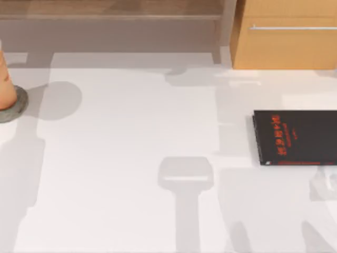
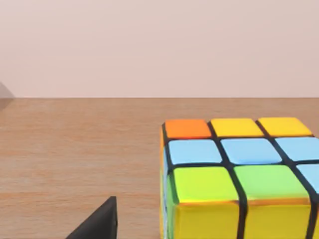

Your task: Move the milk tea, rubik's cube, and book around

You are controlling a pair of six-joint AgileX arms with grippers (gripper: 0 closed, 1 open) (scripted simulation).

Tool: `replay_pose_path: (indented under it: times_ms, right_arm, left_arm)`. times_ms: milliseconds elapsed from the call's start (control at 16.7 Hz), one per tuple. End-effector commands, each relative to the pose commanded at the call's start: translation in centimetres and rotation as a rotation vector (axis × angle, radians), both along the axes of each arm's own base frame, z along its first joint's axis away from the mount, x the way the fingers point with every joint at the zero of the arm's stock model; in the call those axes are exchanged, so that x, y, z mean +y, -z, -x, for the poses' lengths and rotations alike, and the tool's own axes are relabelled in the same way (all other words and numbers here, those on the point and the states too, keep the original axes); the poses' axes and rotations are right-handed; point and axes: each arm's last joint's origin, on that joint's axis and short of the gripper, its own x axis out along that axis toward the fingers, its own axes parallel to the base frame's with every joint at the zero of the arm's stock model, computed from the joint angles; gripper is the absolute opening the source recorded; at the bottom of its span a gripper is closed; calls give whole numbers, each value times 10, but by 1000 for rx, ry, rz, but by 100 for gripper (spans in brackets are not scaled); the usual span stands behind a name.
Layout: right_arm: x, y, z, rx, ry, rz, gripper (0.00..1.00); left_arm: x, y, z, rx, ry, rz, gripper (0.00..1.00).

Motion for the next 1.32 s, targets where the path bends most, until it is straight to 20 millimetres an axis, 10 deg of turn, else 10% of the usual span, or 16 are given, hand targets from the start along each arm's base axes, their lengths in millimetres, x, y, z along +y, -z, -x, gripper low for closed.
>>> replay_pose_path:
  times_ms: [360,780,1320]
  right_arm:
    - [0,0,0,0,0,0,100]
    - [0,0,0,0,0,0,100]
    - [0,0,0,0,0,0,100]
  left_arm:
    - [-4,-1,13,8,6,0,100]
    - [-15,4,129,24,-4,-4,100]
    - [-27,135,295,44,-16,-16,100]
